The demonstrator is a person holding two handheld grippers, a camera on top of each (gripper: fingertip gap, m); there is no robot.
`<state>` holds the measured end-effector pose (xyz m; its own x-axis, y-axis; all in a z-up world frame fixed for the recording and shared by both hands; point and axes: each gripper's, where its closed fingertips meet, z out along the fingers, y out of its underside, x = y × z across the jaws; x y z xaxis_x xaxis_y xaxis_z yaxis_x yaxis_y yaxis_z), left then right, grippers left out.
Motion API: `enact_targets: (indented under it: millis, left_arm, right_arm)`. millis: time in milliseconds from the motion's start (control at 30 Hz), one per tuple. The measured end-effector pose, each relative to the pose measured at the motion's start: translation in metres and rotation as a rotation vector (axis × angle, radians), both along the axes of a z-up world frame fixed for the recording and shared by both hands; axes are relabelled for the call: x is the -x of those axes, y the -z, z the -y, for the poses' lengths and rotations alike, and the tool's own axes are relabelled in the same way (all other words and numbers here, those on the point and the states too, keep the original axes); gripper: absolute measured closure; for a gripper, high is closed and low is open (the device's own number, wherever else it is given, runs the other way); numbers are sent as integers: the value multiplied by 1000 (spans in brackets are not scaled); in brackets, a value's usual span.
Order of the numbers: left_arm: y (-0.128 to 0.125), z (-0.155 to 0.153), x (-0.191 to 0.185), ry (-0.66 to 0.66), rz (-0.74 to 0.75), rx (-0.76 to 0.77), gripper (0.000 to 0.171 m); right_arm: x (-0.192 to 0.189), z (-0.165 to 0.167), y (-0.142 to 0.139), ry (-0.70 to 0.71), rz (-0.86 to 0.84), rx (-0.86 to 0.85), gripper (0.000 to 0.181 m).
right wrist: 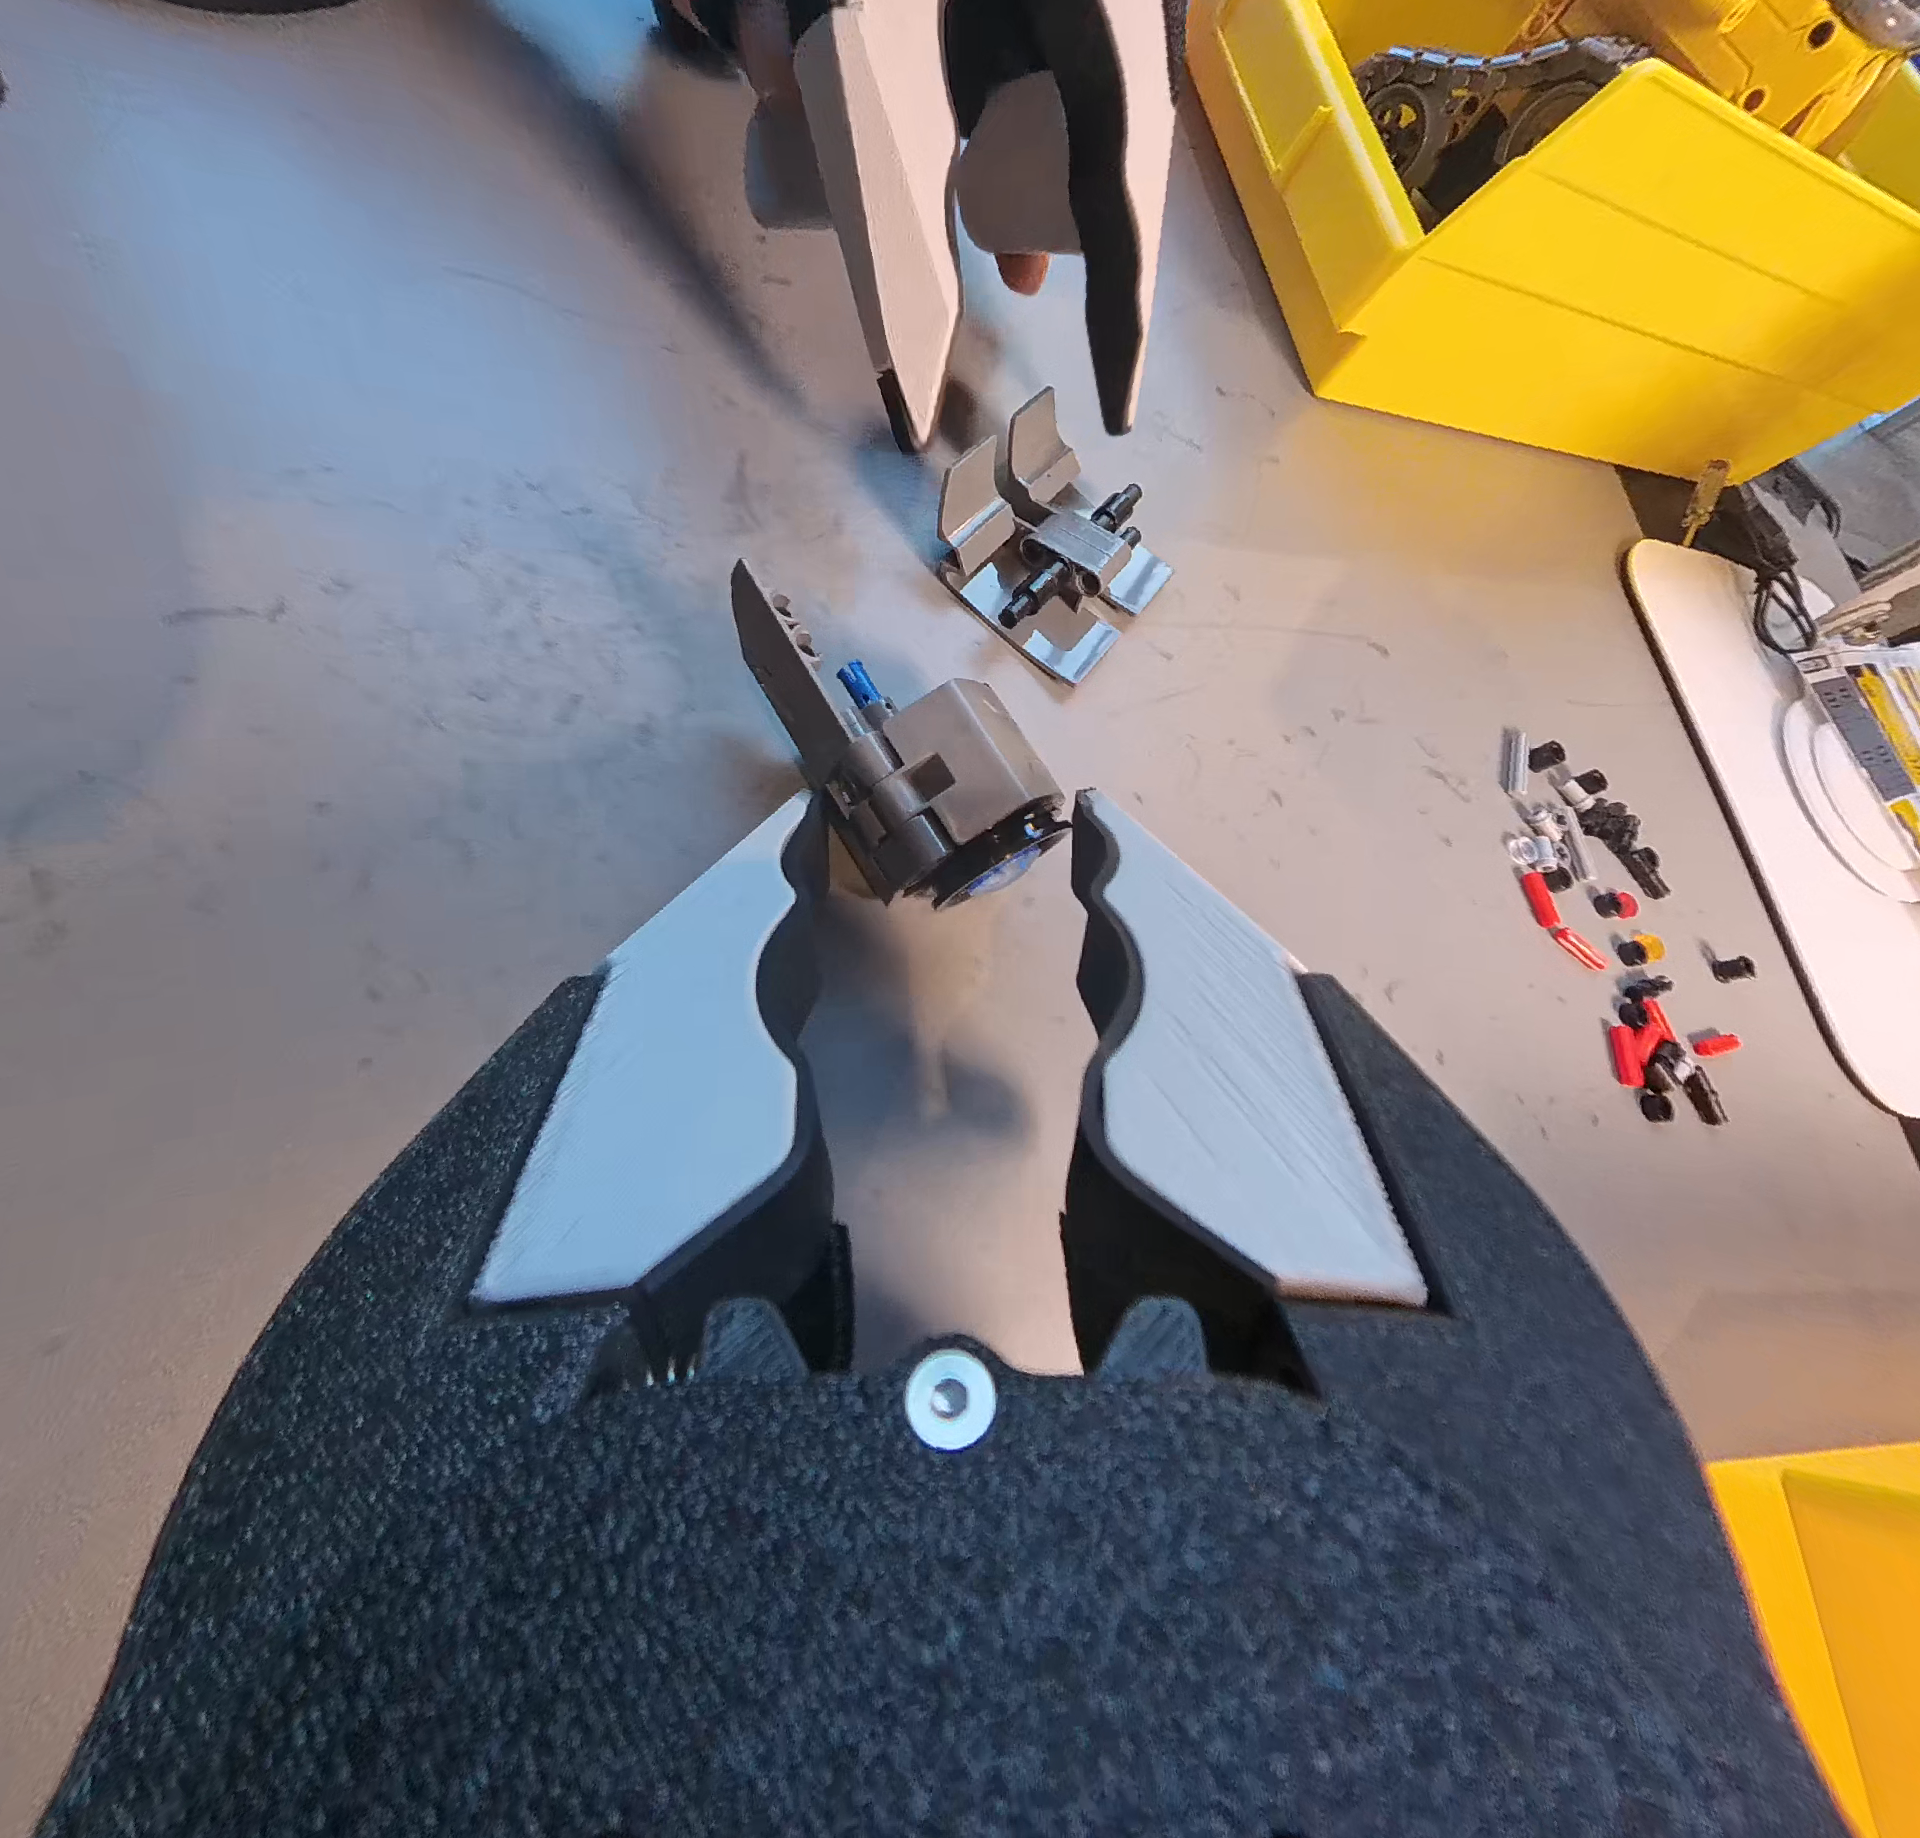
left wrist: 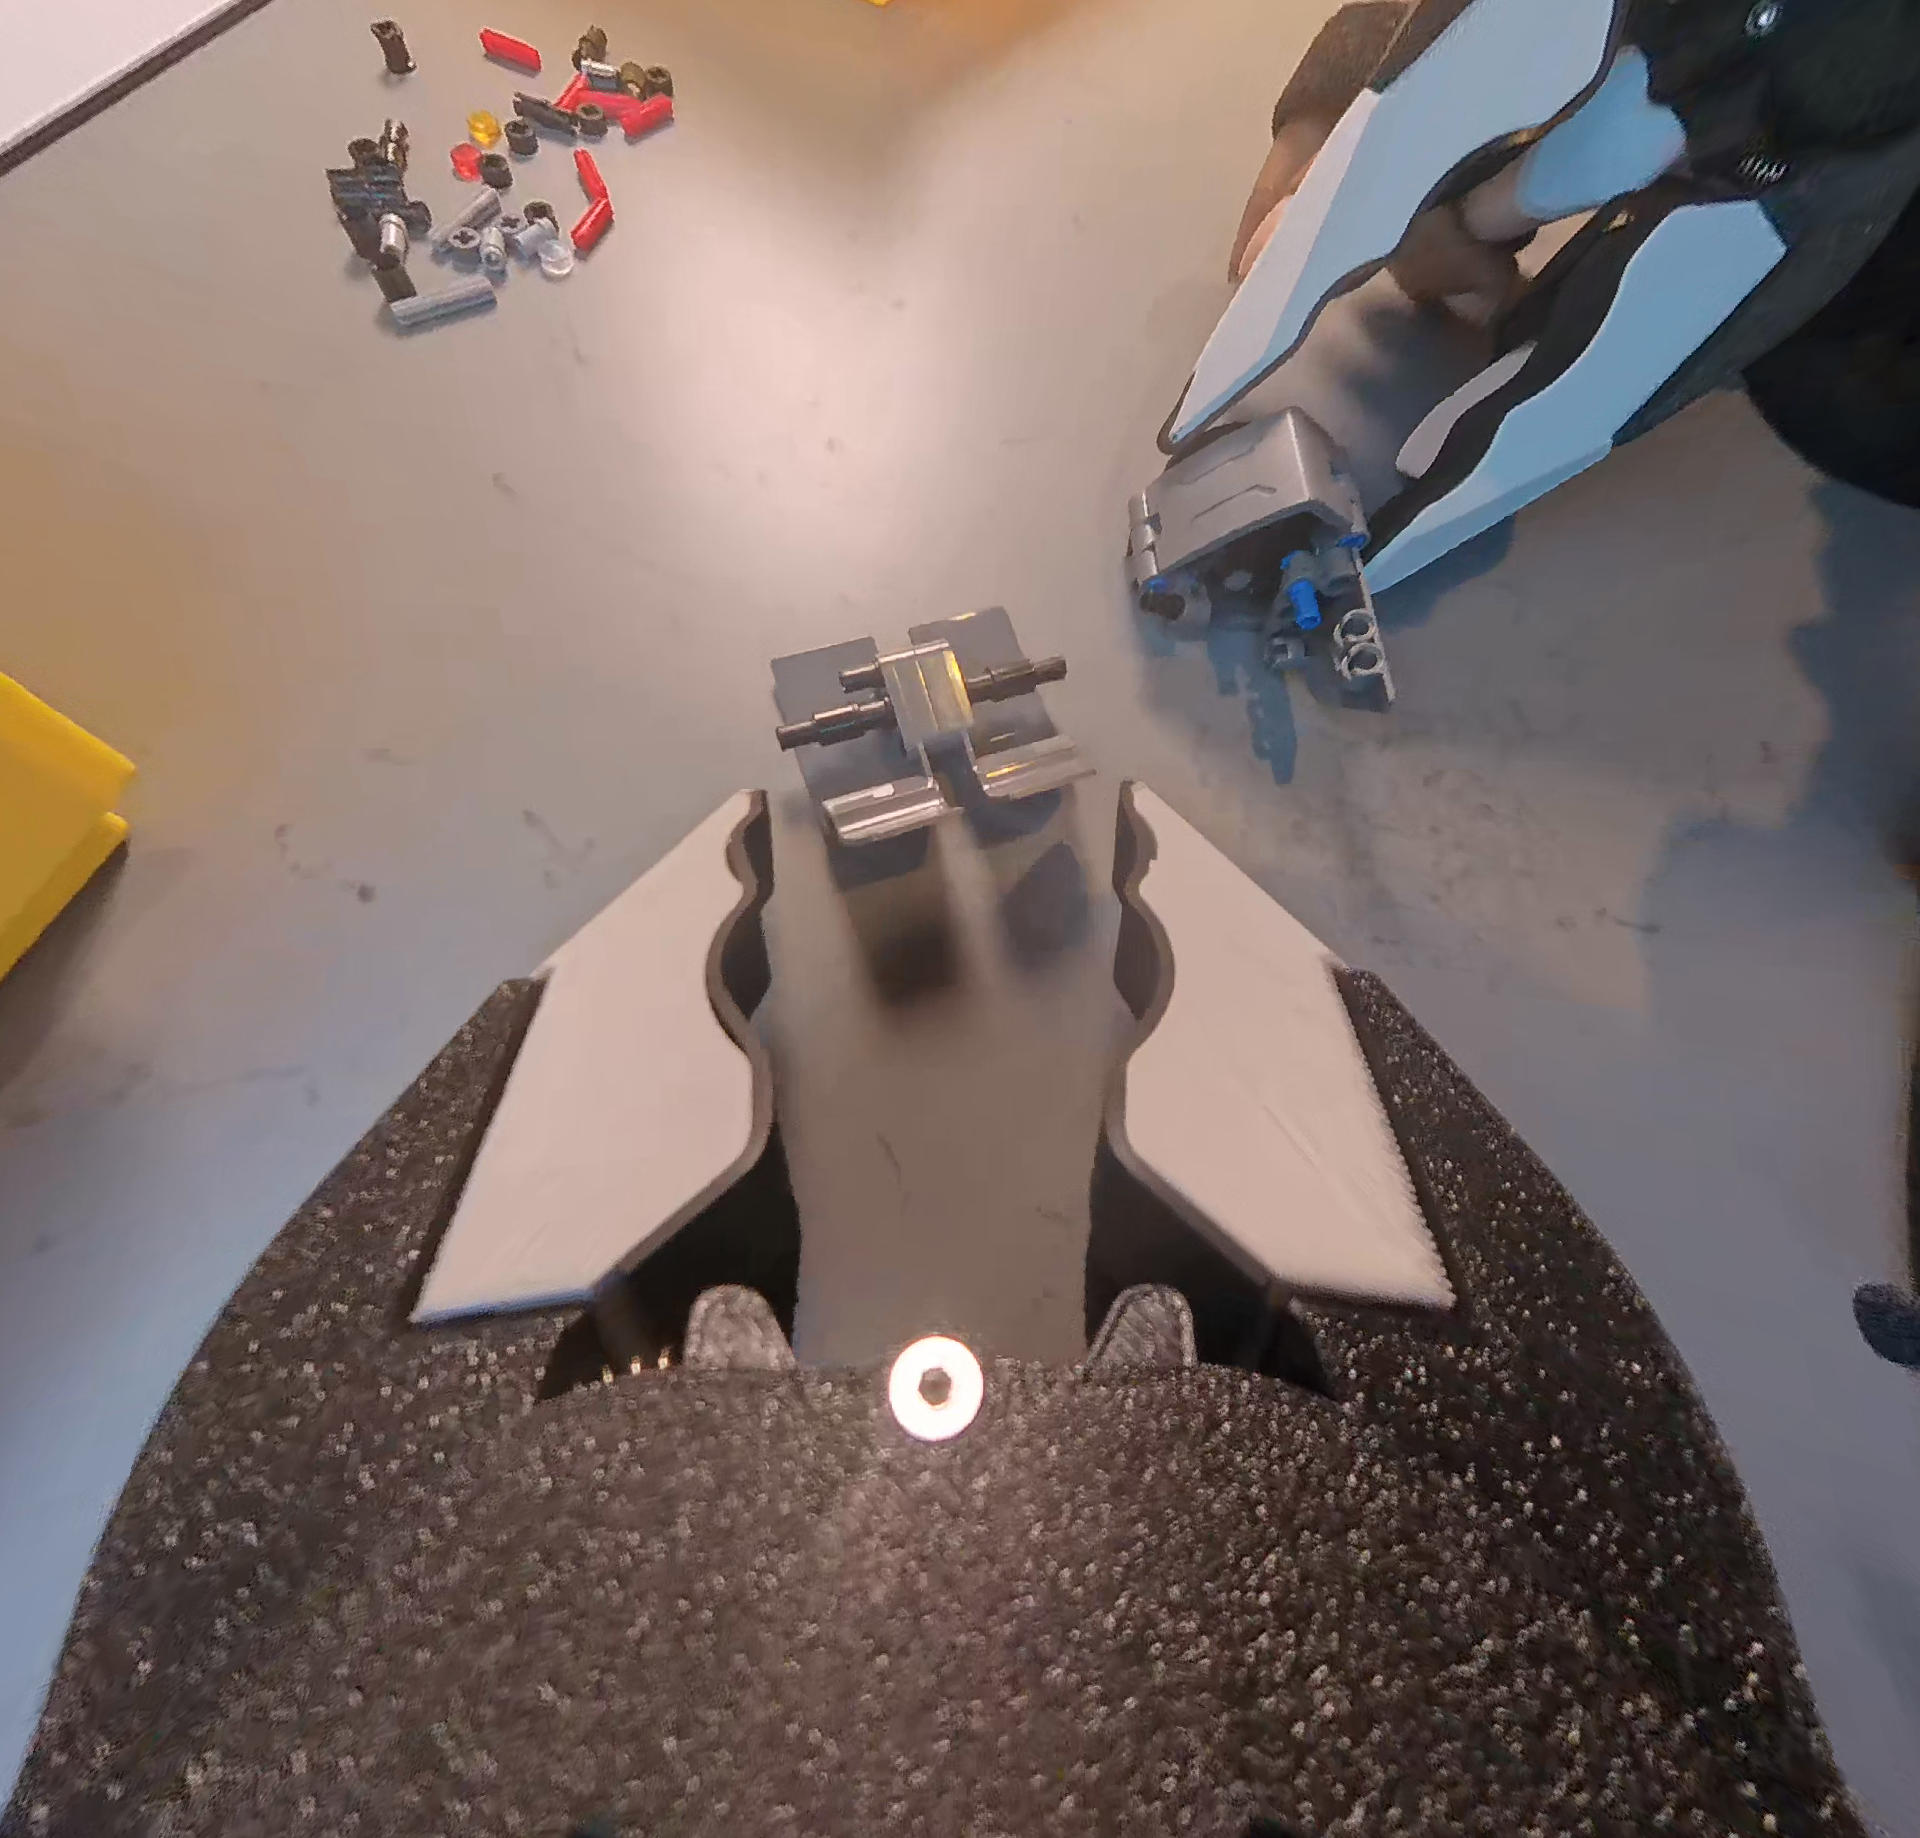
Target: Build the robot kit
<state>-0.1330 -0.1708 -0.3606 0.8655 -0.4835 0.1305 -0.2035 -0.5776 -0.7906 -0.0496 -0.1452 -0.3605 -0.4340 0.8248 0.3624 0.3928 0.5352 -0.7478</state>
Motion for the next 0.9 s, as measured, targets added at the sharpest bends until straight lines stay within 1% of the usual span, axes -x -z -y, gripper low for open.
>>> enact_targets:
  millis: [100, 200, 267, 300, 333, 367, 700, 833, 900]
  left_arm:
    - [3, -7, -2, -21, -26, 9, 105]
    - [7, -8, -3, -10, -62, 11, 122]
    - [7, -7, 0, -15, -78, 7, 124]
    - [7, -6, 0, -9, -80, 6, 129]
    - [6, -5, 1, -2, -84, 2, 139]
    - [6, -5, 2, -3, -92, -7, 141]
    - [1, -2, 31, -83, -117, -20, 132]
    - [-4, 1, 35, -88, -90, -29, 125]
    - [-6, 3, 35, -81, -71, -28, 118]
  right_arm:
    - [0, 0, 0, 2, -1, -5, 135]
    - [-1, -1, 0, 5, -2, -15, 135]
    - [-2, -2, 0, 8, -1, -18, 135]
    - [-2, -3, 0, 9, -1, -19, 135]
    - [-2, -3, 0, 10, -1, -19, 135]
    - [-2, -3, 0, 11, -1, -20, 135]
    - [-3, -5, 1, 20, -2, -19, 135]
    - [-4, -7, 5, 22, 16, -33, 139]
    - [-4, -6, 4, 17, 8, -35, 139]
